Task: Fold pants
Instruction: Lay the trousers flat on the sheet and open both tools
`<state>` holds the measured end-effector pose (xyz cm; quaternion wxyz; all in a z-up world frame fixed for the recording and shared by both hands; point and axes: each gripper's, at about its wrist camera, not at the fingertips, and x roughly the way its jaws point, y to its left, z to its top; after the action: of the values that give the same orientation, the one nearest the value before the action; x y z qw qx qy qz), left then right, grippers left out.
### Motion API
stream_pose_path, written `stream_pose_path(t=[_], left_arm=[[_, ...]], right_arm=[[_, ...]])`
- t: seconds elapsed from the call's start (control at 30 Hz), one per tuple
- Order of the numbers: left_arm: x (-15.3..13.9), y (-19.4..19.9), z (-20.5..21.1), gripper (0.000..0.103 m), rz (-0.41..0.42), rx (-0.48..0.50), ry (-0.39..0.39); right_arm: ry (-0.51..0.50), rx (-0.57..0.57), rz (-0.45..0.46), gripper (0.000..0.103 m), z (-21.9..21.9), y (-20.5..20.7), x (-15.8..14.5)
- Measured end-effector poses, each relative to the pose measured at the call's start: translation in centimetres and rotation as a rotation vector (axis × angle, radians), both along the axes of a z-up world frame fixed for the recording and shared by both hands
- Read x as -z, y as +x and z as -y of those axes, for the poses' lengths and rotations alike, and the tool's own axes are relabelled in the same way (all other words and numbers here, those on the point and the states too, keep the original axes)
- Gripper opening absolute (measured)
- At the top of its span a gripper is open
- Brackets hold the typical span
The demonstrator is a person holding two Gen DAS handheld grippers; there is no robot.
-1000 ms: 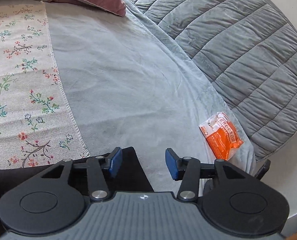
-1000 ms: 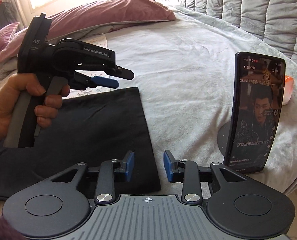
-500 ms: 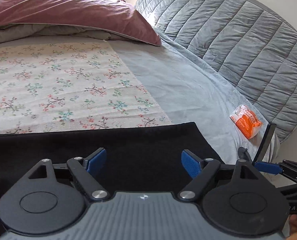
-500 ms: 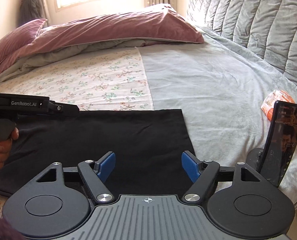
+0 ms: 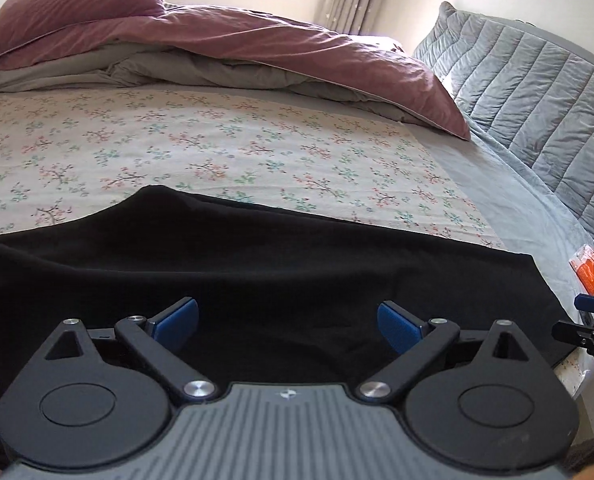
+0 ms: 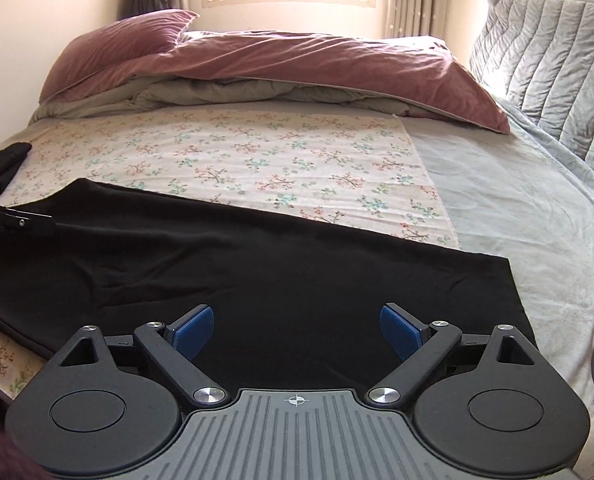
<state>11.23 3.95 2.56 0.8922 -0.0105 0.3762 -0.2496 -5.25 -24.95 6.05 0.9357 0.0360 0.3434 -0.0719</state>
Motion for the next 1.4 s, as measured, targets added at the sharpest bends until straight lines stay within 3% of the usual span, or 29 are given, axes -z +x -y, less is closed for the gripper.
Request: stream_pose_path(t=[0.5, 0.6, 0.67, 0.73, 0.87, 1.0, 1.13, 1.17, 1.2, 1.23, 1.33, 1.4], left_arm=[[1.8, 2.5, -18.0, 0.103, 0.104, -0.435, 0.198], [2.8, 2.8, -20.2, 0.103, 0.111, -0.475, 0.198], [3.7, 3.2, -21.4, 0.103, 0.072, -0.493, 0.197], [4.0, 3.6, -21.9, 0.103, 0.029, -0.483, 0.189], [4.3, 3.7, -22.6, 0.103, 0.024, -0.440, 0.188], [5.1, 3.5, -23.4, 0.103, -0.009, -0.409, 0.180], [5.6, 3.1, -22.7, 0.103, 0.004, -0.355, 0.244], [5.8, 3.0, -22.5, 0.103, 0.003, -0.342, 0.261], [6.2, 3.2, -22.5, 0.103, 0.000, -0.322, 0.280], [6.4, 3.3, -22.5, 0.103, -0.006, -0.307, 0.290], [6.7, 2.9, -22.3, 0.103, -0.018, -0.277, 0.305], [6.7, 2.9, -22.3, 0.103, -0.027, -0.263, 0.306]], right_arm=[[0.106, -0.118, 0.008, 0.095, -9.4, 10.6, 1.1], [0.086, -0.167, 0.038, 0.092, -11.5, 13.9, 1.2], [0.082, -0.213, 0.053, 0.091, -12.9, 16.2, 1.3], [0.083, -0.261, 0.056, 0.085, -14.4, 18.6, 1.4], [0.114, -0.333, 0.039, 0.063, -17.1, 23.7, 2.2], [0.150, -0.380, 0.021, 0.052, -19.5, 28.0, 3.6], [0.133, -0.420, -0.016, 0.039, -21.5, 31.2, 5.1], [0.125, -0.432, -0.027, 0.029, -22.0, 31.8, 5.4], [0.114, -0.448, -0.037, 0.007, -22.3, 32.3, 5.7], [0.109, -0.461, -0.042, 0.000, -22.5, 32.6, 5.8], [0.092, -0.442, -0.010, 0.000, -22.5, 33.6, 5.6], [0.137, -0.410, -0.008, 0.000, -22.1, 34.9, 5.6]])
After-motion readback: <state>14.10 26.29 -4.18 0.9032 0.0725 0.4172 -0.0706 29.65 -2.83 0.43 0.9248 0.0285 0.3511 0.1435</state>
